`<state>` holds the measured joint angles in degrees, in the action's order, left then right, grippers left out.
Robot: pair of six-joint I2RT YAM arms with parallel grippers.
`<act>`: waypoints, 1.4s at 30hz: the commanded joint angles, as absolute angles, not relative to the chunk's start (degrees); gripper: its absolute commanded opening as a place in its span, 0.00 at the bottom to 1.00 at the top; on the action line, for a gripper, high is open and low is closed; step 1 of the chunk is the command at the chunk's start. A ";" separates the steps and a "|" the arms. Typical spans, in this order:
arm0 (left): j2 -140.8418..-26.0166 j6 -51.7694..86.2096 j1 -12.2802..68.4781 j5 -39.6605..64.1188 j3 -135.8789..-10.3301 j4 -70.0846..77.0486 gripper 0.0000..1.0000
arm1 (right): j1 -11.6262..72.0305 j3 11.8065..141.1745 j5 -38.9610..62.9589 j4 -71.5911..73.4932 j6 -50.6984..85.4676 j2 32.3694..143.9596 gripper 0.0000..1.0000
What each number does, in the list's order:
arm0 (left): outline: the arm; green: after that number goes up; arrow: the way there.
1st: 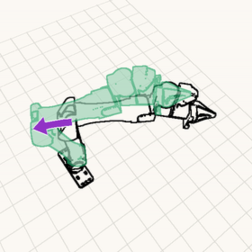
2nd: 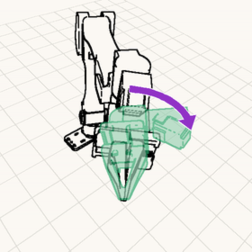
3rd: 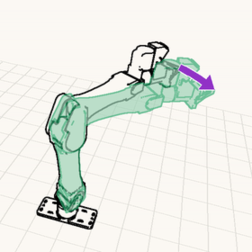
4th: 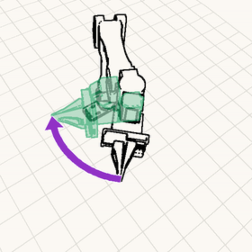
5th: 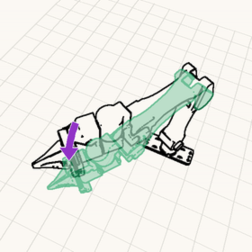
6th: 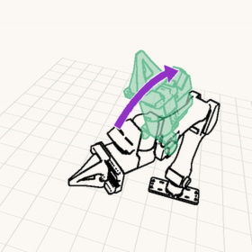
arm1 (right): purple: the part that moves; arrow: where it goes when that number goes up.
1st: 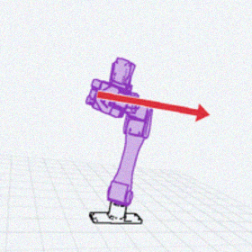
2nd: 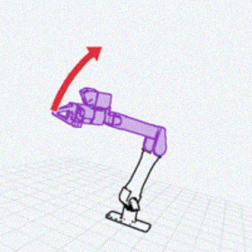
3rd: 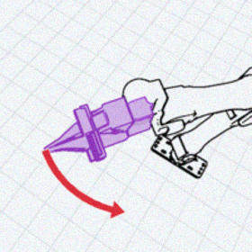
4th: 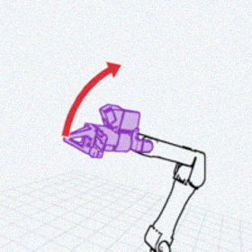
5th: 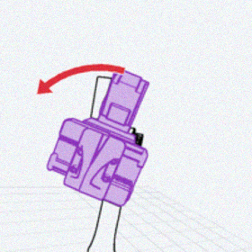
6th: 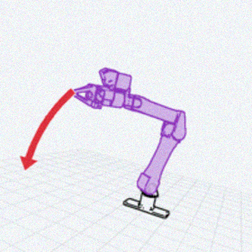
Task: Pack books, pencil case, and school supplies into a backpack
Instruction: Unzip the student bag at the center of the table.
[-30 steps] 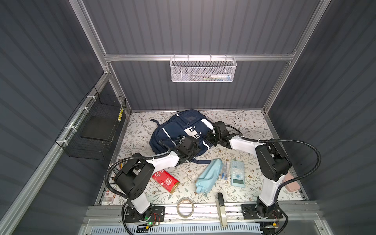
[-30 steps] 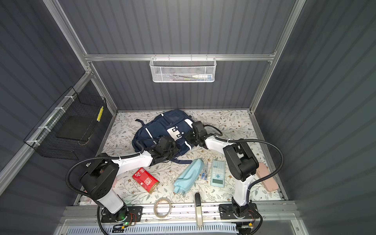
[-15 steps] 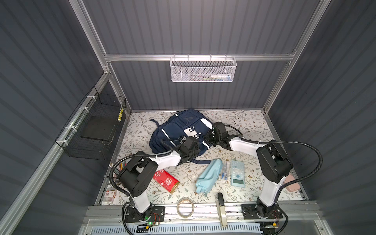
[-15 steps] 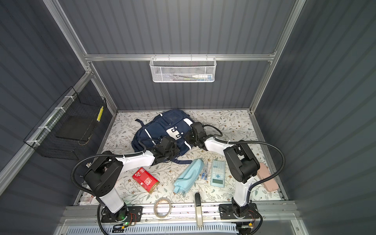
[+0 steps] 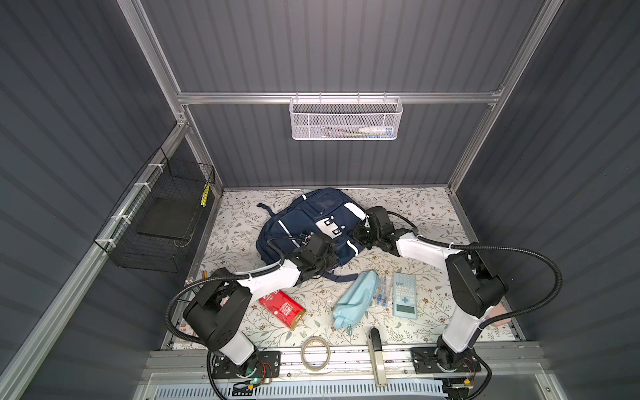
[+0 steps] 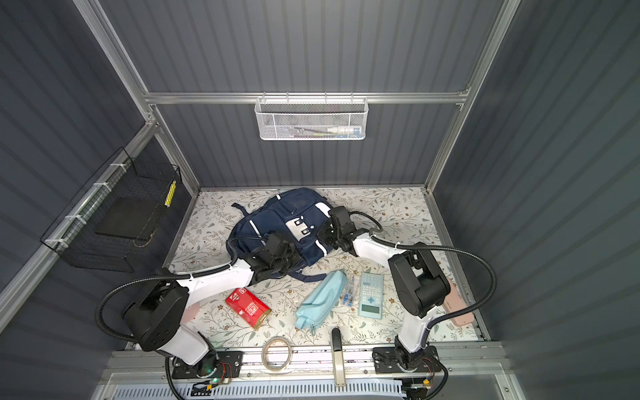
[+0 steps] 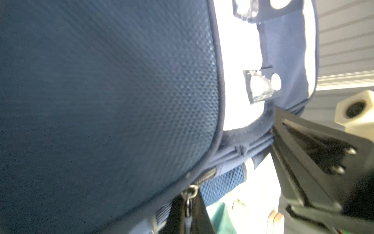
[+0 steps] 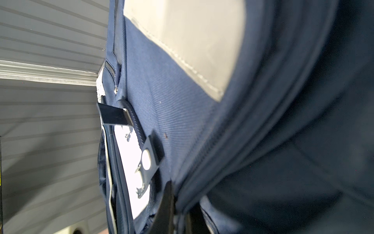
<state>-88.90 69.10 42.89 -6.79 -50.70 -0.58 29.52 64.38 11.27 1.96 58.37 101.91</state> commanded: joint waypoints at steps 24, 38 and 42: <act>-76.25 37.55 35.95 5.33 -51.22 -14.73 0.00 | 24.26 70.06 6.81 -10.96 32.90 96.46 0.55; -76.87 30.01 35.77 8.18 -57.05 -18.39 0.00 | 29.06 56.36 11.79 -0.92 -14.50 81.57 0.79; -76.29 28.72 35.64 8.43 -57.39 -18.98 0.00 | 33.39 55.47 15.54 1.28 -23.52 82.32 0.78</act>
